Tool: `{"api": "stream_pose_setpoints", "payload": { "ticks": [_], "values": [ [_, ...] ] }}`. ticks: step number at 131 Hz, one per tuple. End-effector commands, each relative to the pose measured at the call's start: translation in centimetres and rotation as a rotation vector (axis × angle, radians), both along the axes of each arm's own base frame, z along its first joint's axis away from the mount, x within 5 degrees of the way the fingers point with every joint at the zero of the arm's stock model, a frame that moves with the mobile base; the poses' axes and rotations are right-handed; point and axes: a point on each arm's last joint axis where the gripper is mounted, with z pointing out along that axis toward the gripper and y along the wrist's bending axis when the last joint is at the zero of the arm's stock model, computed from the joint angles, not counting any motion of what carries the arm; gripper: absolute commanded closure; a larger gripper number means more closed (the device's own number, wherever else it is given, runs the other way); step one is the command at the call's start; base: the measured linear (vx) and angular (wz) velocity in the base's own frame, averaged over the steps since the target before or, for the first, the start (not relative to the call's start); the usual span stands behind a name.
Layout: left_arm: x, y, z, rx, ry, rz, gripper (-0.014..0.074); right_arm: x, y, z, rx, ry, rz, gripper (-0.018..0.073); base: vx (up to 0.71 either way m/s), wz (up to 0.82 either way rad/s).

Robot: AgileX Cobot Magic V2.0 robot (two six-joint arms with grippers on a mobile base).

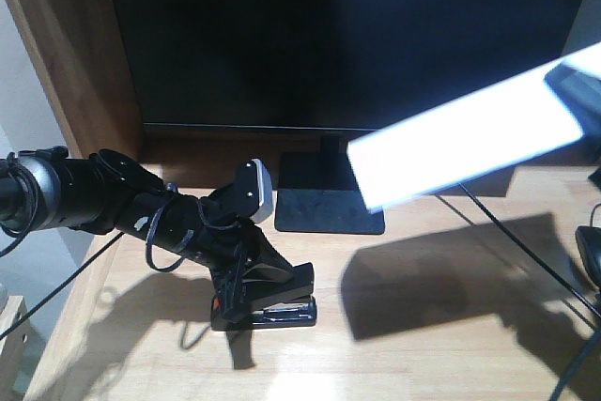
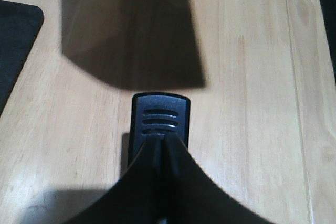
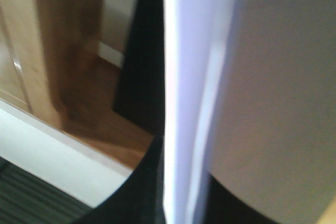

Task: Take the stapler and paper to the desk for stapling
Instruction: 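Swing the paper sheet down toward the desk with the right gripper, then lay the paper flat and slide it under the stapler jaw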

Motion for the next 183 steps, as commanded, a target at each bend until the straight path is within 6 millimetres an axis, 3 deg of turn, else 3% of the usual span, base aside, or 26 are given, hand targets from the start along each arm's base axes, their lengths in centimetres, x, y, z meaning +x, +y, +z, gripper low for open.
{"api": "stream_pose_setpoints", "payload": {
  "ticks": [1,33,61,80,111,131,166,183],
  "values": [
    [0.0,-0.5,2.6,-0.075,-0.034,0.003,0.0603,-0.5,0.8,0.8,0.006,-0.063,0.179,0.0562,0.0,0.0],
    [0.0,-0.5,2.6,-0.075,-0.034,0.003,0.0603,0.0,1.3,-3.3,-0.142,0.139,0.347,0.0562,0.0,0.0],
    [0.0,-0.5,2.6,-0.075,-0.034,0.003,0.0603,-0.7,1.8,-5.1,-0.262,0.241,0.474,0.0562,0.0,0.0],
    [0.0,-0.5,2.6,-0.075,-0.034,0.003,0.0603,-1.1,2.0,-5.5,-0.295,0.275,0.516,0.0562,0.0,0.0],
    [0.0,-0.5,2.6,-0.075,-0.034,0.003,0.0603,-1.8,5.8,-5.4,-0.318,0.245,0.698,0.0562,0.0,0.0],
    [0.0,-0.5,2.6,-0.075,-0.034,0.003,0.0603,-2.1,7.2,-5.2,-0.306,0.224,0.751,0.0562,0.0,0.0],
    [0.0,-0.5,2.6,-0.075,-0.034,0.003,0.0603,-2.2,7.5,-5.3,-0.31,0.222,0.765,0.0562,0.0,0.0],
    [0.0,-0.5,2.6,-0.075,-0.034,0.003,0.0603,-2.2,7.3,-6.1,-0.405,0.254,0.755,0.0562,0.0,0.0]
  ]
}}
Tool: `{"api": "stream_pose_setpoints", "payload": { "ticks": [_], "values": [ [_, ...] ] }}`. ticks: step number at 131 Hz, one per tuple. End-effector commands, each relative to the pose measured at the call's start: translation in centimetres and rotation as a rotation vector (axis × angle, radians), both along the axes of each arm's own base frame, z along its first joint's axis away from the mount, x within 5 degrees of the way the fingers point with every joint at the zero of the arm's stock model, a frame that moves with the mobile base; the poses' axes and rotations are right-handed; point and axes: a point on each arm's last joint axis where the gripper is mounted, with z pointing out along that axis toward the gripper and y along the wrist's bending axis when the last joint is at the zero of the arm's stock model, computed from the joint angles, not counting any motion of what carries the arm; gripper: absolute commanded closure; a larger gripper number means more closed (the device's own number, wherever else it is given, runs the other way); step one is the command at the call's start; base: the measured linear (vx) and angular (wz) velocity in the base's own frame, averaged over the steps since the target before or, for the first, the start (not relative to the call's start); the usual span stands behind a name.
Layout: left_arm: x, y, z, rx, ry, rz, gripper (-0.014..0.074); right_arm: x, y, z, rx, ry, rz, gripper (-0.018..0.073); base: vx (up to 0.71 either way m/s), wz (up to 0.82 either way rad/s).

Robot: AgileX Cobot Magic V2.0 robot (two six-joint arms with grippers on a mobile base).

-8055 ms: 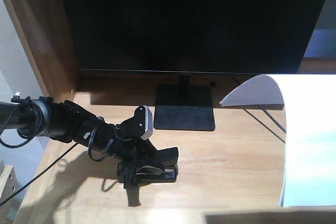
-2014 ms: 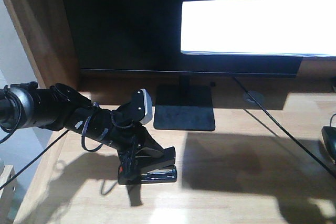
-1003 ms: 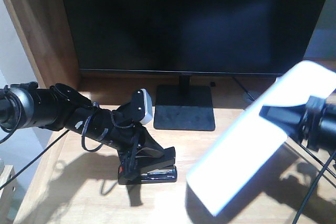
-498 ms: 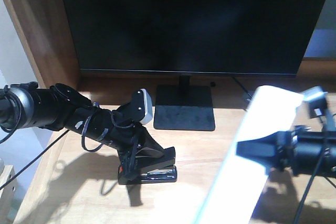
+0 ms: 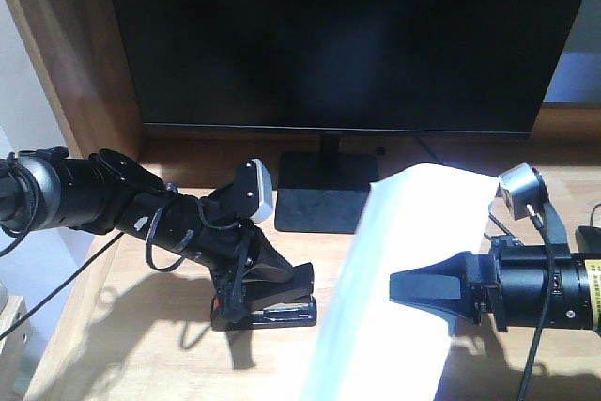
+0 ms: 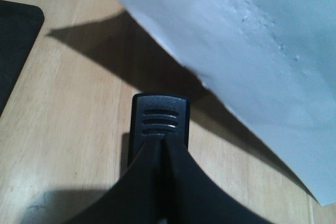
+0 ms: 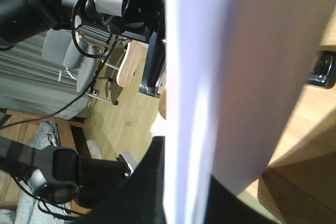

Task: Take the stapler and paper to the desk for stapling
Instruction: 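Lay the paper flat and slide it under the stapler jaw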

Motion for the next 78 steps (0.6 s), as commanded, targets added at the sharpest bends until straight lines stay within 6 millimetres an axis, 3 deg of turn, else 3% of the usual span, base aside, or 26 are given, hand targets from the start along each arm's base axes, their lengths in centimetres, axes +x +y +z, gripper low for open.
{"api": "stream_pose_setpoints", "payload": {
  "ticks": [1,20,78],
  "values": [
    [0.0,-0.5,2.6,-0.074,-0.035,0.004,0.0603,-0.5,0.3,1.4,0.057,-0.044,0.088,0.0562,0.0,0.0],
    [0.0,-0.5,2.6,-0.074,-0.035,0.004,0.0603,0.0,-0.2,0.1,-0.08,-0.044,0.028,0.0562,0.0,0.0],
    [0.0,-0.5,2.6,-0.074,-0.035,0.004,0.0603,1.4,-1.4,-0.9,-0.265,-0.159,-0.095,0.0562,0.0,0.0]
  ]
}}
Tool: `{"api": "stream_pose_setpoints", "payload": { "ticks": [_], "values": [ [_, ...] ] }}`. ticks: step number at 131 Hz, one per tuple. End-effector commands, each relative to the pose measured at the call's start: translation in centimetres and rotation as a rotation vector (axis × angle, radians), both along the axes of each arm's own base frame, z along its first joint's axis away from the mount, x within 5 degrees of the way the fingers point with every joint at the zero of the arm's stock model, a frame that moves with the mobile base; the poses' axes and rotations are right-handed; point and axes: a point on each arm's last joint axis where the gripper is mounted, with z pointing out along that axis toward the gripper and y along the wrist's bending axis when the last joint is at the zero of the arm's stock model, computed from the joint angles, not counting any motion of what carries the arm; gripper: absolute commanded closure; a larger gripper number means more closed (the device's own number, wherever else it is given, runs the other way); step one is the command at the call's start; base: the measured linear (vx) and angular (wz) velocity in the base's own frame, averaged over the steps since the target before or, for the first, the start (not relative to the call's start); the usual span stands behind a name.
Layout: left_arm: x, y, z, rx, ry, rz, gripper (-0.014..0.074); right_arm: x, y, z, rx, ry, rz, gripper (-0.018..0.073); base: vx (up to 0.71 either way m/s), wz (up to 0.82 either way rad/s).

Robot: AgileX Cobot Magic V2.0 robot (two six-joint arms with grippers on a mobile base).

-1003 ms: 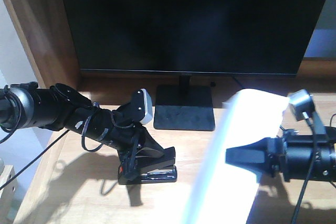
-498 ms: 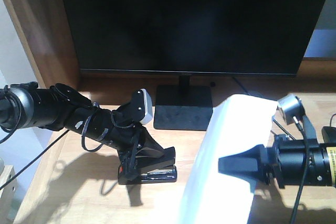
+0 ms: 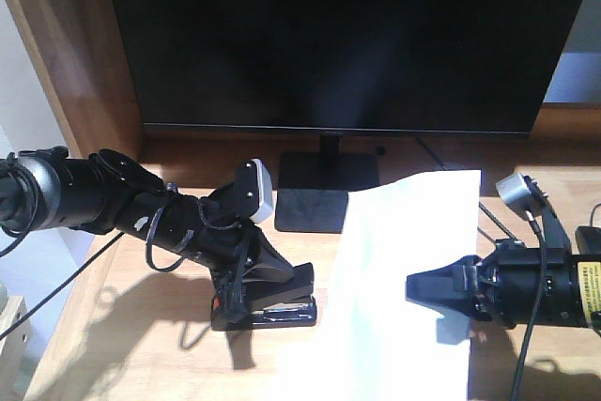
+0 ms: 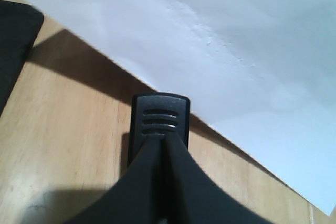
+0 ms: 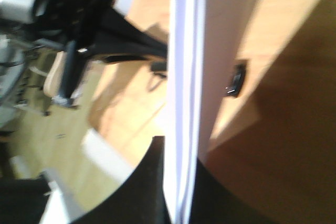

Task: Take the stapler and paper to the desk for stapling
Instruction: 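Lay the paper flat and slide it under the stapler jaw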

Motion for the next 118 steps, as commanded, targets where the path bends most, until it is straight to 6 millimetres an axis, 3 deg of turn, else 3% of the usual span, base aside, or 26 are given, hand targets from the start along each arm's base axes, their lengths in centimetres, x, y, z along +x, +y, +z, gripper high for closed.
{"api": "stream_pose_setpoints", "payload": {
  "ticks": [1,29,73,118],
  "values": [
    [0.0,-0.5,2.6,-0.074,-0.035,0.004,0.0603,0.4,-0.3,0.6,-0.058,-0.087,0.009,0.0562,0.0,0.0],
    [0.0,-0.5,2.6,-0.074,-0.035,0.004,0.0603,0.9,-0.8,0.3,-0.143,-0.149,-0.014,0.0562,0.0,0.0],
    [0.0,-0.5,2.6,-0.074,-0.035,0.004,0.0603,1.6,-0.3,-1.8,-0.086,-0.112,0.077,0.0562,0.0,0.0],
    [0.0,-0.5,2.6,-0.074,-0.035,0.004,0.0603,1.7,0.2,-1.1,-0.019,-0.213,0.117,0.0562,0.0,0.0]
  ]
}}
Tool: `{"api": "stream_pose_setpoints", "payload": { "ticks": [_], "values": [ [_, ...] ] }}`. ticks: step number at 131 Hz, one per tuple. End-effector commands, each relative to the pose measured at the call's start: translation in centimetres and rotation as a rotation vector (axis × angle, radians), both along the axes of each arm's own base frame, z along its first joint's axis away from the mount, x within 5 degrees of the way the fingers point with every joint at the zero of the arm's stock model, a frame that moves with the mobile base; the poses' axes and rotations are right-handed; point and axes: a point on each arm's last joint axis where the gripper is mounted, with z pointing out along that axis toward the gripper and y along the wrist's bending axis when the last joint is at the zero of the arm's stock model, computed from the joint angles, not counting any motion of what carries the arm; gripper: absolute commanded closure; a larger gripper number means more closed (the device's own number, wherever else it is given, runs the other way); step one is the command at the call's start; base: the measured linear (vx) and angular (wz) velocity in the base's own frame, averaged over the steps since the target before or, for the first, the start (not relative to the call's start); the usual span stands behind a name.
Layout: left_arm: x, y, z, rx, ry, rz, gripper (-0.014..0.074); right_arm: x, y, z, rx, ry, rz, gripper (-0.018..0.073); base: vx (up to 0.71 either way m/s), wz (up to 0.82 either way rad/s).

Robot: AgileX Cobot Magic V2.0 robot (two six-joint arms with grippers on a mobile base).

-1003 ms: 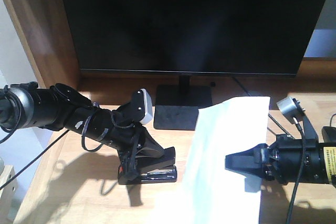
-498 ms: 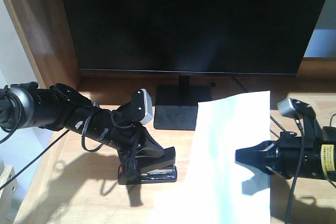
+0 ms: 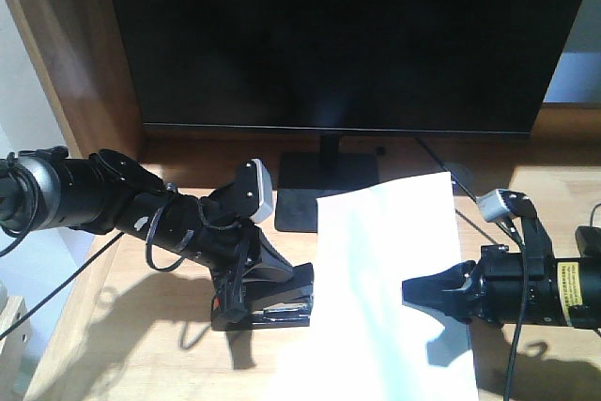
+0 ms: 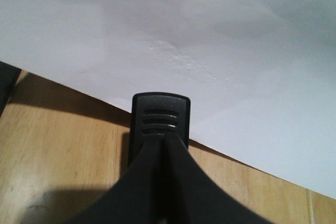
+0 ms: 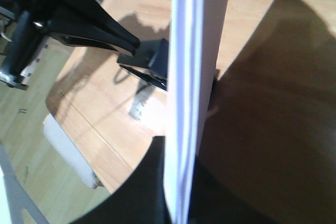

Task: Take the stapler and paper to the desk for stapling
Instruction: 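Lay the paper flat and slide it under the stapler jaw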

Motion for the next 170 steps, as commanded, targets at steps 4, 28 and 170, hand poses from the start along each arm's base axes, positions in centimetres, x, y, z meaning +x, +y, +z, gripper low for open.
{"api": "stream_pose_setpoints", "payload": {
  "ticks": [4,28,170],
  "values": [
    [0.0,-0.5,2.6,-0.074,-0.035,0.004,0.0603,0.4,0.2,1.4,0.056,-0.064,0.002,0.0562,0.0,0.0],
    [0.0,-0.5,2.6,-0.074,-0.035,0.004,0.0603,0.7,0.2,0.7,0.072,-0.026,-0.012,0.0562,0.0,0.0],
    [0.0,-0.5,2.6,-0.074,-0.035,0.005,0.0603,3.9,1.2,-5.3,0.333,0.205,-0.115,0.0562,0.0,0.0]
  ]
}}
